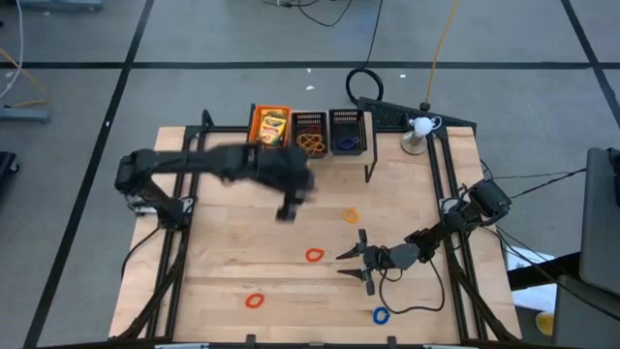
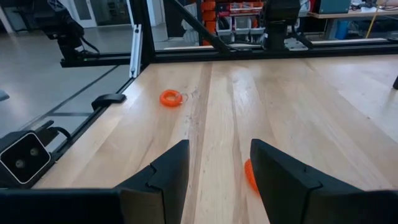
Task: Pick & Place Office Desk Supplies
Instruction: Put the orange spring keychain into the right black basket on the shelf
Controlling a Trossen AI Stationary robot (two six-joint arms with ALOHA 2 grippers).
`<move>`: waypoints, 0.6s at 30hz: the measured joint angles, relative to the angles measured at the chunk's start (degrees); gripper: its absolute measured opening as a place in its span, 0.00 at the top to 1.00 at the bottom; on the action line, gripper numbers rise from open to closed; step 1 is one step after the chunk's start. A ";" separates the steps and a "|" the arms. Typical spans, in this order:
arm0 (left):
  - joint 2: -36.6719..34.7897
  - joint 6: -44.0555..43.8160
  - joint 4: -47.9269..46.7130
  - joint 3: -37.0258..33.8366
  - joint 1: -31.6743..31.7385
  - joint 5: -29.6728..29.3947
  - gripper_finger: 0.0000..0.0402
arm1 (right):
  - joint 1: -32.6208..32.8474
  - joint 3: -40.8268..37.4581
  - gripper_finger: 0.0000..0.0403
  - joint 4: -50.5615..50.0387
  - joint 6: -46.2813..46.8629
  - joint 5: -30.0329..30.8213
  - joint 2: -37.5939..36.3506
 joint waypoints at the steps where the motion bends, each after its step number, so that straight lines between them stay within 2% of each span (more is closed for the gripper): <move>1: 0.16 -0.92 -3.28 0.00 -2.52 -2.35 0.70 | 0.00 0.00 0.60 -0.01 0.00 -0.01 0.00; 5: 1.10 -10.22 -15.83 -0.02 -11.35 -10.86 0.70 | 0.02 0.00 0.60 0.11 0.71 -0.01 0.00; 9: 2.06 -21.22 -23.72 -1.14 -18.23 -12.58 0.70 | 0.02 0.02 0.60 0.02 4.58 -0.03 0.00; 13: 2.01 -28.60 -23.75 -4.89 -24.73 -12.37 0.70 | 0.02 0.02 0.60 -0.49 4.68 -0.02 0.00; 18: 2.06 -32.19 -19.41 -12.55 -31.49 -12.28 0.70 | 0.02 0.02 0.60 -0.48 4.59 -0.03 0.00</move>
